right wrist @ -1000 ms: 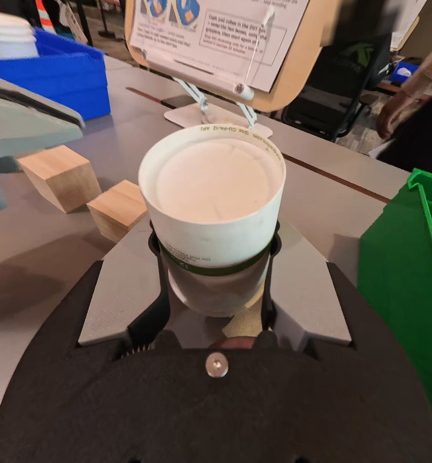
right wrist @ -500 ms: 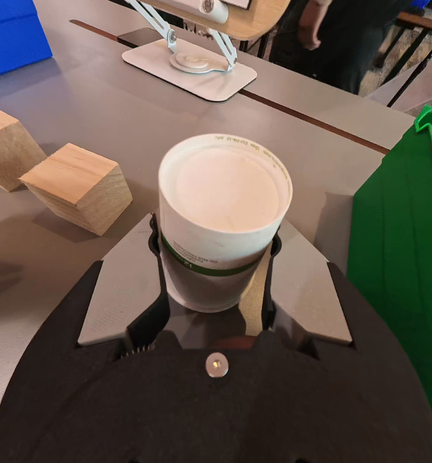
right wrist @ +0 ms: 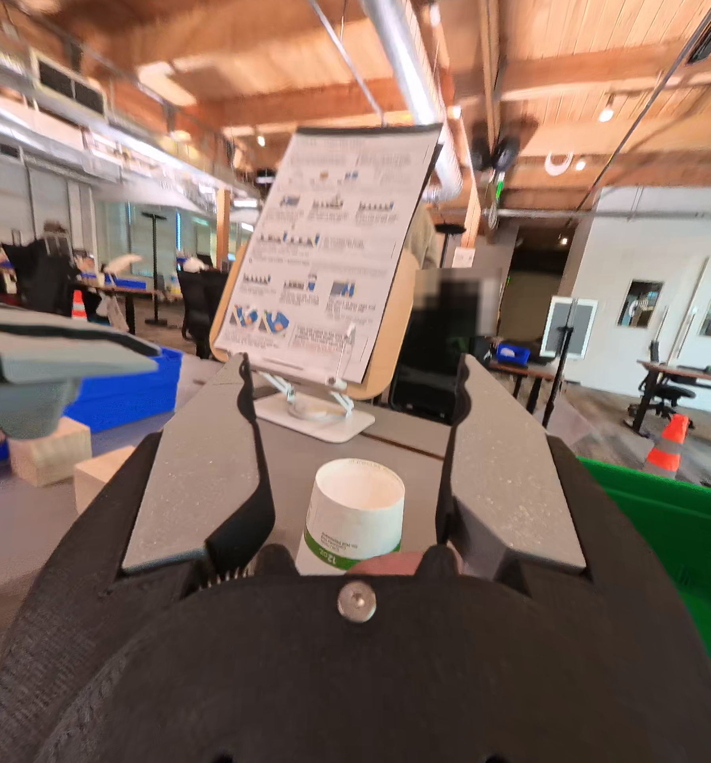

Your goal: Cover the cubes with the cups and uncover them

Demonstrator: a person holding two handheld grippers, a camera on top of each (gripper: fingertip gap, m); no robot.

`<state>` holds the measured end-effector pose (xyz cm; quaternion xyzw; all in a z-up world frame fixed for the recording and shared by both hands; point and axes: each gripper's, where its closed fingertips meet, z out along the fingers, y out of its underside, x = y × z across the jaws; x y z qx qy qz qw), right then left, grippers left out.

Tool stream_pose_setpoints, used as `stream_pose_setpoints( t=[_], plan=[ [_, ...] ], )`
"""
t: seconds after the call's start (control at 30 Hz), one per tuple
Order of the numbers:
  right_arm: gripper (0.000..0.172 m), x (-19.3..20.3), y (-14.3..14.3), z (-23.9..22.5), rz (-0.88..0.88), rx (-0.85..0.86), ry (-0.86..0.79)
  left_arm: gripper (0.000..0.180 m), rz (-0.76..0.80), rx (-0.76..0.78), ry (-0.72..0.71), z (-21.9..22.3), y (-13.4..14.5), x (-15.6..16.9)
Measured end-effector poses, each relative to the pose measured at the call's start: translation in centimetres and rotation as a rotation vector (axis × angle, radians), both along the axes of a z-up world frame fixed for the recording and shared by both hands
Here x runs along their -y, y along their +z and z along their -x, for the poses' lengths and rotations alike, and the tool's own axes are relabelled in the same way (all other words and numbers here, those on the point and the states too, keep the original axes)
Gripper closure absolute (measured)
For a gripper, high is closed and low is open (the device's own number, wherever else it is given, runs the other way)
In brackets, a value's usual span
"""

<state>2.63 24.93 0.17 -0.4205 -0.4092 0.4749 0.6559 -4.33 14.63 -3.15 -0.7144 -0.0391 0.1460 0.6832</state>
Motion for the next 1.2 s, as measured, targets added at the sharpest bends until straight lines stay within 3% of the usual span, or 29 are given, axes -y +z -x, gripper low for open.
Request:
stream_pose_setpoints(
  t=[0.1, 0.23, 0.33, 0.47, 0.53, 0.63, 0.77, 1.2],
  plan=[
    [0.077, 0.3, 0.8, -0.7, 0.006, -0.047, 0.012, 0.162, -0.018, -0.056, 0.073, 3.0, 4.4, 4.4],
    [0.077, 0.8, -0.5, 0.6, 0.057, 0.027, 0.070, 0.145, 0.200, -0.047, 0.239, 11.8, 6.6, 10.0],
    [0.078, 1.6, -1.2, 1.2, 0.051, 0.067, 0.097, 0.149, 0.422, 0.050, 0.347, 19.4, 4.8, 14.0],
    [0.087, 2.4, -1.7, 1.7, 0.000, 0.099, 0.093, 0.153, 0.715, 0.215, 0.458, 26.7, -1.5, 19.0],
    [0.088, 2.6, -1.9, 1.8, -0.015, 0.105, 0.089, 0.153, 0.778, 0.285, 0.450, 27.7, -4.0, 20.0],
    [0.088, 2.7, -2.3, 2.0, -0.011, 0.123, 0.099, 0.154, 0.826, 0.281, 0.469, 28.6, -5.6, 20.8],
    [0.088, 2.9, -2.6, 2.3, -0.004, 0.141, 0.116, 0.172, 0.807, 0.257, 0.485, 29.3, -5.8, 20.6],
    [0.091, 3.0, -3.0, 2.5, -0.006, 0.163, 0.112, 0.177, 0.752, 0.372, 0.418, 28.6, -6.0, 20.1]
  ],
)
